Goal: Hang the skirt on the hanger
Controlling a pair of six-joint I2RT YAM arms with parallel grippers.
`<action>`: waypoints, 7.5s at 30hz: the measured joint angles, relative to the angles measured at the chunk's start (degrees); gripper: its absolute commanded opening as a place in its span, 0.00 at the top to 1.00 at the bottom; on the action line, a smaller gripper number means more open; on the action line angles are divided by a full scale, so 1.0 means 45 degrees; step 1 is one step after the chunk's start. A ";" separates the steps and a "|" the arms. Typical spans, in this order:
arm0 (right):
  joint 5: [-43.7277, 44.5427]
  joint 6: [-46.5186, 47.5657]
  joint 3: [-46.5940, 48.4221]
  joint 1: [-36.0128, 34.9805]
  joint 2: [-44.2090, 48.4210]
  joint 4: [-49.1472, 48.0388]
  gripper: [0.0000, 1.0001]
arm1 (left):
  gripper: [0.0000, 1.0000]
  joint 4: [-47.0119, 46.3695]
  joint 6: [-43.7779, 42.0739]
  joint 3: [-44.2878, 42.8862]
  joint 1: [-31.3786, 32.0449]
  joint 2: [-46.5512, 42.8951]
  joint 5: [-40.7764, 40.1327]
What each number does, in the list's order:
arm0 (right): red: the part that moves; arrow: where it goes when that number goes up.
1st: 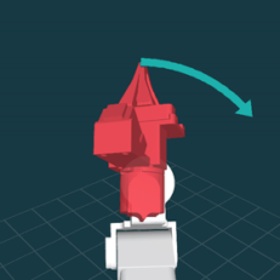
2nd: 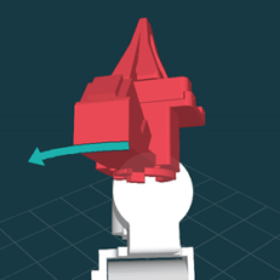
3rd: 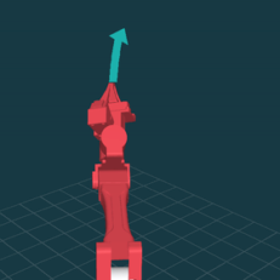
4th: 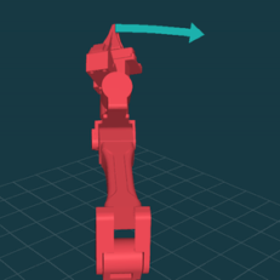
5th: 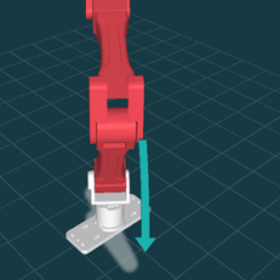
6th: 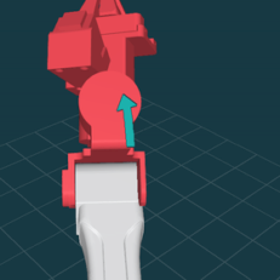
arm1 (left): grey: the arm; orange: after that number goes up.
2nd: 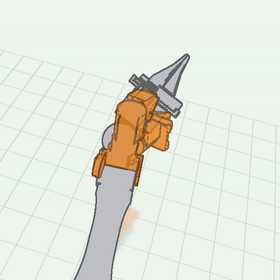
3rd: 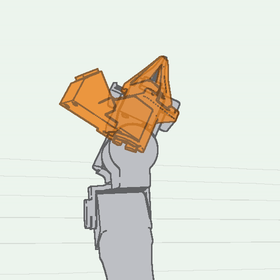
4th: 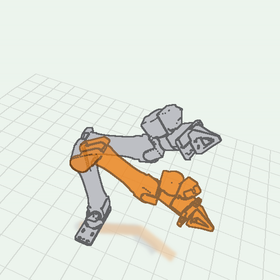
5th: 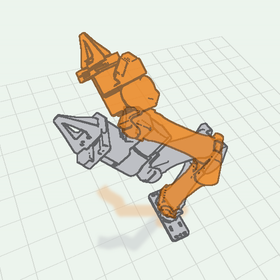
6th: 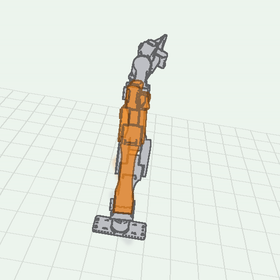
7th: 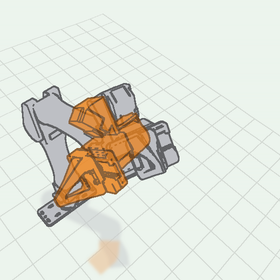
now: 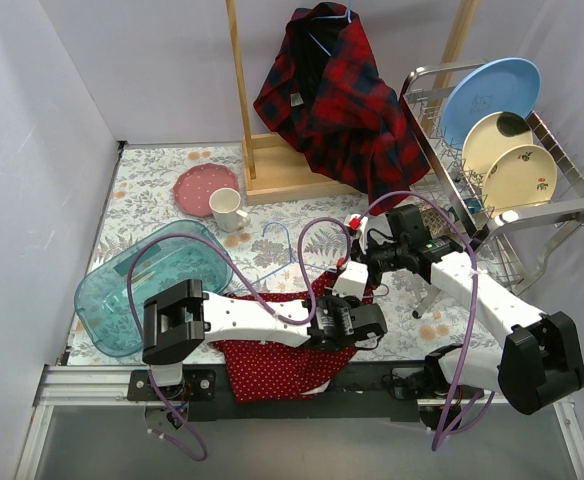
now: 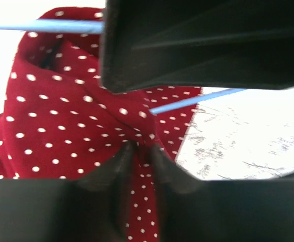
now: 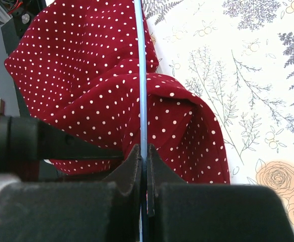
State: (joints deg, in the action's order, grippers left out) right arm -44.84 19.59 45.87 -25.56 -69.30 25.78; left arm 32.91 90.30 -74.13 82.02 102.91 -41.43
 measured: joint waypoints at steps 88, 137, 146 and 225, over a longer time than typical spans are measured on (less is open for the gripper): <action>0.0486 0.0559 0.8602 0.1277 0.2589 0.4940 0.99 | 0.31 -0.2021 -0.9583 0.5469 0.0379 -1.6203 -0.1433; -0.1098 -0.0646 0.8845 0.2686 0.1734 0.4187 0.99 | 1.00 -0.7543 -0.5848 0.5576 -1.3546 -1.0472 1.5076; -0.1166 -0.0646 0.8048 0.2691 0.1729 0.3798 0.99 | 1.00 -0.7106 -0.5799 0.2958 -1.3546 -1.0035 1.6213; -0.0607 -0.6985 0.5731 0.2531 0.1326 -0.0899 0.99 | 1.00 -0.7004 -1.0083 -0.0991 -0.0005 -0.2652 -0.1637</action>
State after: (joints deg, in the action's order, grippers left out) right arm -47.57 -11.84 71.66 -14.17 -63.33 21.74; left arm 1.39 44.93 -78.59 82.00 90.98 -48.80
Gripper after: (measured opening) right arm 0.046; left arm 0.025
